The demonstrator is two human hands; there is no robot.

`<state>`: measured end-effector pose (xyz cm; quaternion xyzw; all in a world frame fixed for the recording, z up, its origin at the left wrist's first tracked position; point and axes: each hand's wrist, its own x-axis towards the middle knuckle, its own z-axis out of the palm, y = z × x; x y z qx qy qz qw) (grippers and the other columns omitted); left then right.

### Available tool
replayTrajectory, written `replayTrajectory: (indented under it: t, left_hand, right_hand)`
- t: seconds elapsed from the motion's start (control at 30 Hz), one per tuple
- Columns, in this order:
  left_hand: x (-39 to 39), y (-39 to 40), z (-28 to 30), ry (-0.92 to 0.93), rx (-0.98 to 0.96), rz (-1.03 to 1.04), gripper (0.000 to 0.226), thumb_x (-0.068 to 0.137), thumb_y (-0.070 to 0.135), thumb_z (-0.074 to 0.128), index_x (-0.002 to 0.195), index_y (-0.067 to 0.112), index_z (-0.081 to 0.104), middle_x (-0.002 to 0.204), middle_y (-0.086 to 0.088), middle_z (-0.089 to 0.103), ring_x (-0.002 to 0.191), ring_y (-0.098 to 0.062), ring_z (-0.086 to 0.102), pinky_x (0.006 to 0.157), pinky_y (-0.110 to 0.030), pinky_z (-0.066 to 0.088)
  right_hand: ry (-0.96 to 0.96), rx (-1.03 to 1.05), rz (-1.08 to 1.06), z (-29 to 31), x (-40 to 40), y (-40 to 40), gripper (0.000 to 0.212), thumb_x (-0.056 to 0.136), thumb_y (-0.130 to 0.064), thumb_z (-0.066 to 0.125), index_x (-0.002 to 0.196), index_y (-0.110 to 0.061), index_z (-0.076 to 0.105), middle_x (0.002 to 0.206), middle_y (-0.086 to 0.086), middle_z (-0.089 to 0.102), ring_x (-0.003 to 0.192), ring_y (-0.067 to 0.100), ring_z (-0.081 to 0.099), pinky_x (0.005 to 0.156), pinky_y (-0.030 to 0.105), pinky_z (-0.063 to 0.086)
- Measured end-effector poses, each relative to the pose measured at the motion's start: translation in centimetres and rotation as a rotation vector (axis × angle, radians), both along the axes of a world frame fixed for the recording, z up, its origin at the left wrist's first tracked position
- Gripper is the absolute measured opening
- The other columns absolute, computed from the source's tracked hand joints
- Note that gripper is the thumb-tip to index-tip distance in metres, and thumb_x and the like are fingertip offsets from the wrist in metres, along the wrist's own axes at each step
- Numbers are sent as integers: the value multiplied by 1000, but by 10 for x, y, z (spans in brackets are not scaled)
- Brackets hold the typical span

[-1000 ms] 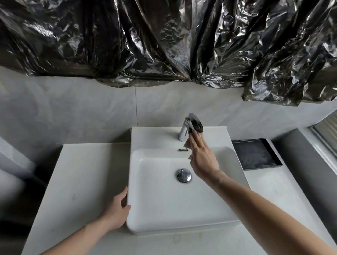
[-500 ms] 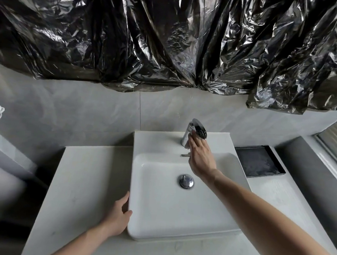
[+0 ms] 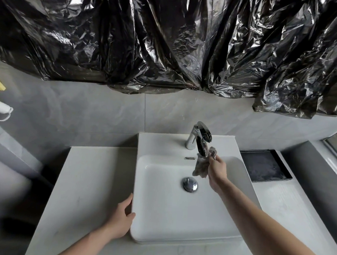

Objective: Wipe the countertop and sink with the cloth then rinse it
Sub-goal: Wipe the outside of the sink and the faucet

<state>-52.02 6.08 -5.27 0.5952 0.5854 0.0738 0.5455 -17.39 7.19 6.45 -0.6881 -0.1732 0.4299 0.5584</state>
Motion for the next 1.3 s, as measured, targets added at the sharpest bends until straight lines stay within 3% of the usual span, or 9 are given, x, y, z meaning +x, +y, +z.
replayTrajectory:
  t: [0.23, 0.4, 0.53, 0.63, 0.83, 0.97, 1.07, 1.23, 1.3]
  left_hand:
    - [2, 1, -3, -15, 2, 11, 83, 82, 20, 55, 160, 20, 26, 160, 7, 36, 148, -9, 33, 124, -36, 28]
    - [1, -1, -5, -21, -17, 12, 77, 91, 12, 57, 160, 24, 24, 160, 10, 34, 148, -10, 34, 123, -34, 29]
    - [1, 0, -3, -16, -27, 12, 77, 94, 11, 57, 160, 27, 23, 161, 12, 32, 148, -12, 33, 123, -35, 28]
    - [-2, 2, -5, -17, -27, -7, 78, 92, 16, 58, 160, 29, 22, 163, 11, 30, 150, -11, 31, 125, -39, 26]
    - [1, 1, -6, -2, 12, -1, 77, 91, 13, 59, 160, 23, 27, 161, 7, 37, 147, -10, 36, 124, -36, 27]
    - [2, 0, -5, 2, 10, -2, 75, 94, 10, 57, 160, 24, 25, 160, 9, 36, 146, -10, 37, 123, -32, 27]
    - [3, -1, -4, -4, 4, 1, 75, 95, 8, 56, 161, 22, 24, 161, 8, 35, 146, -10, 37, 123, -31, 27]
    - [2, 1, -4, 3, -12, -3, 78, 91, 16, 59, 160, 26, 24, 160, 10, 36, 146, -10, 37, 123, -36, 29]
    - [-2, 2, -7, 0, -21, -7, 81, 88, 21, 59, 160, 32, 24, 161, 11, 35, 145, -10, 38, 123, -37, 30]
  right_hand:
    - [659, 148, -151, 36, -7, 44, 36, 102, -12, 28, 91, -1, 60, 73, 17, 65, 39, 22, 58, 34, 17, 38]
    - [695, 234, -105, 13, -3, 19, 31, 106, -24, 34, 103, -11, 63, 95, 18, 76, 68, 30, 74, 82, 46, 52]
    - [528, 187, -13, 11, -1, -8, 14, 99, -24, 43, 88, -22, 51, 112, 18, 75, 67, 33, 71, 57, 34, 41]
    - [332, 54, -26, 19, 2, -11, 5, 80, -14, 56, 82, -10, 56, 99, 37, 65, 63, 31, 56, 35, 25, 28]
    - [94, -48, -169, 38, 6, 31, 43, 111, -28, 36, 78, -4, 51, 44, 18, 51, 32, 22, 44, 43, 28, 36]
    - [-89, -44, -123, 48, 19, 61, 37, 103, -41, 47, 80, -15, 57, 66, 15, 58, 55, 26, 58, 54, 34, 49]
    - [-340, -15, 27, 65, 18, 69, 27, 99, -23, 51, 74, -20, 62, 74, 5, 62, 70, 22, 56, 62, 25, 43]
    - [-881, -23, 211, 57, 15, 41, 39, 106, -19, 44, 139, -20, 64, 115, 13, 77, 99, 33, 72, 78, 34, 54]
    - [-813, -4, 217, 49, 19, 27, 39, 107, -24, 44, 142, -24, 61, 86, 2, 76, 67, 29, 72, 62, 35, 57]
